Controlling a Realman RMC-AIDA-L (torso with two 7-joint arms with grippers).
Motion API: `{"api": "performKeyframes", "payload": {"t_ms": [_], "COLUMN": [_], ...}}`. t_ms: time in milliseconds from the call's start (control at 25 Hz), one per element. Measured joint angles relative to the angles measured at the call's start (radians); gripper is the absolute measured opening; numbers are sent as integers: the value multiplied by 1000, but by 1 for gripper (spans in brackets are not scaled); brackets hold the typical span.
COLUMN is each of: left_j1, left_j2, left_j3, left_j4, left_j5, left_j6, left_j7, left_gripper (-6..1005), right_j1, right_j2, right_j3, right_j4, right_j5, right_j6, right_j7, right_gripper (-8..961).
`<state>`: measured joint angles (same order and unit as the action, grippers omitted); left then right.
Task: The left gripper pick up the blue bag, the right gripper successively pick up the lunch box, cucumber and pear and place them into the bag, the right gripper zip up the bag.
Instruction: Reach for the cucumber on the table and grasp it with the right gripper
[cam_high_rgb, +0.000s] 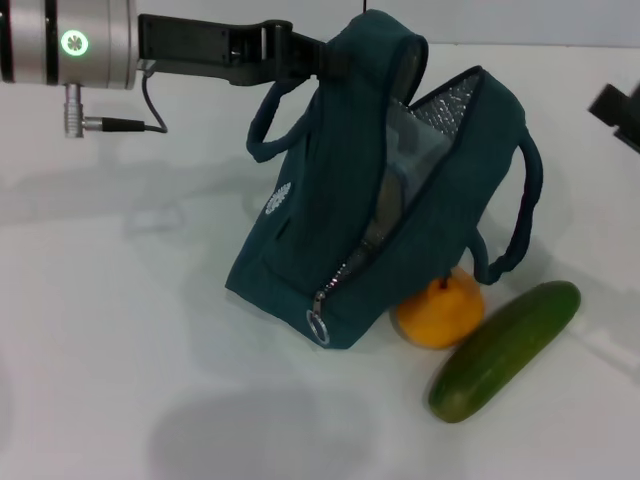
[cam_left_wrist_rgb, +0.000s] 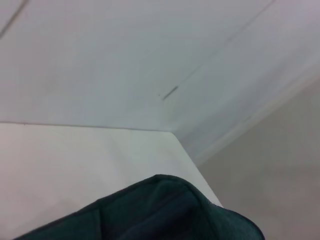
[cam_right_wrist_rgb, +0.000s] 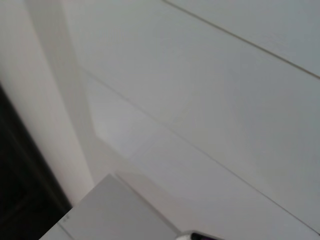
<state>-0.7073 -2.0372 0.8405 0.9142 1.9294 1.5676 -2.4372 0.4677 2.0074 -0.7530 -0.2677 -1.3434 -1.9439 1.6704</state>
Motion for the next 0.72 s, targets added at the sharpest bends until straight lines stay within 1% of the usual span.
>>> {"api": "performKeyframes", "payload": {"t_ms": [280,520,720], "left_j1": [11,43,46], "left_j2": [0,4,5], "left_j3": [0,0,0], "left_j4": [-1,-12,-44], "left_j5": [0,-2,-12], "left_j6": [-64,-120,-130], "left_j7": [13,48,76], "left_gripper": [58,58,58], "right_j1": [-52,-121,-165], "right_j2": [-32,-59,-67], "right_j3": [-5,2,16], "right_j4": [-6,-29,-47], "right_j5": [-6,0,4], "right_j6": [-90,-109,-108], "right_j7": [-139,-305,-406], "right_gripper": [586,585,584]}}
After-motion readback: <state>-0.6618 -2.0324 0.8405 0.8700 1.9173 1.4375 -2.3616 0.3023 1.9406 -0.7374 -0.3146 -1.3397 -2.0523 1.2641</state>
